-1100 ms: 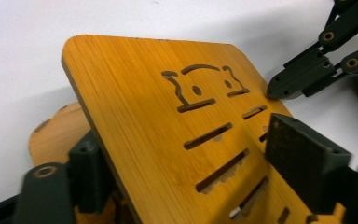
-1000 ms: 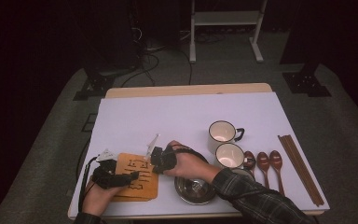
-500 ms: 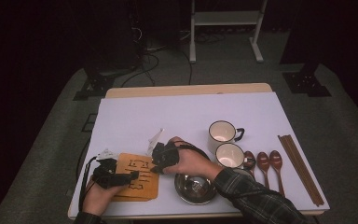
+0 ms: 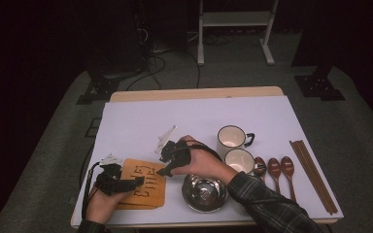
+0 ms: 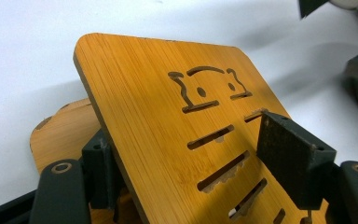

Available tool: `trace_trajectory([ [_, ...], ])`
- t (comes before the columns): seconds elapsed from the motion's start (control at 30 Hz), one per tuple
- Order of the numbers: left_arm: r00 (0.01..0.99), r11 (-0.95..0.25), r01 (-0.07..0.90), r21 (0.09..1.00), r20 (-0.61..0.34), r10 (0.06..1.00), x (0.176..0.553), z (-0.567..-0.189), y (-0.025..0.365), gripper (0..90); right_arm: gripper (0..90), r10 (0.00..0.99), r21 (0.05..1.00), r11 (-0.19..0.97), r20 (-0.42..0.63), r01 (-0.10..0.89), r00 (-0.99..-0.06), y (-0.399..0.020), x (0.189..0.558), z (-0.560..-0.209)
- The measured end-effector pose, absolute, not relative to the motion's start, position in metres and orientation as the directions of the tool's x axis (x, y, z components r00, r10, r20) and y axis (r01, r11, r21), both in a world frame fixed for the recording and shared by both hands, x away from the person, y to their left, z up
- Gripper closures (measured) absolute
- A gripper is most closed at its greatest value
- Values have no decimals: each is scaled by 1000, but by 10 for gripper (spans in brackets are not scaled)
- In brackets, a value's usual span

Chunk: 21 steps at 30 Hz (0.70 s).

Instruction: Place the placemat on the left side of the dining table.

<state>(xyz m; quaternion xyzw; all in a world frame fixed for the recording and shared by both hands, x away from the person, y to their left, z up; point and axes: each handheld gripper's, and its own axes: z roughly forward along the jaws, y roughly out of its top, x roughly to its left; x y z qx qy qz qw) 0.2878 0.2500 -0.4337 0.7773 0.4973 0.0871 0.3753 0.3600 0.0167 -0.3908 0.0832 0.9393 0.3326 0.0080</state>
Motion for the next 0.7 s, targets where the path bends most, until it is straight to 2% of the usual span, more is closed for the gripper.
trace_trajectory([
  [0.4, 487, -220, 710, 669, -240, 840, 288, -434, 250, 270, 379, 196, 632, 756, 33, 172, -980, 1, 366, -375],
  [0.7, 485, -220, 711, 668, -240, 841, 288, -434, 250, 270, 357, 252, 654, 727, 32, 211, -967, -22, 378, -361],
])
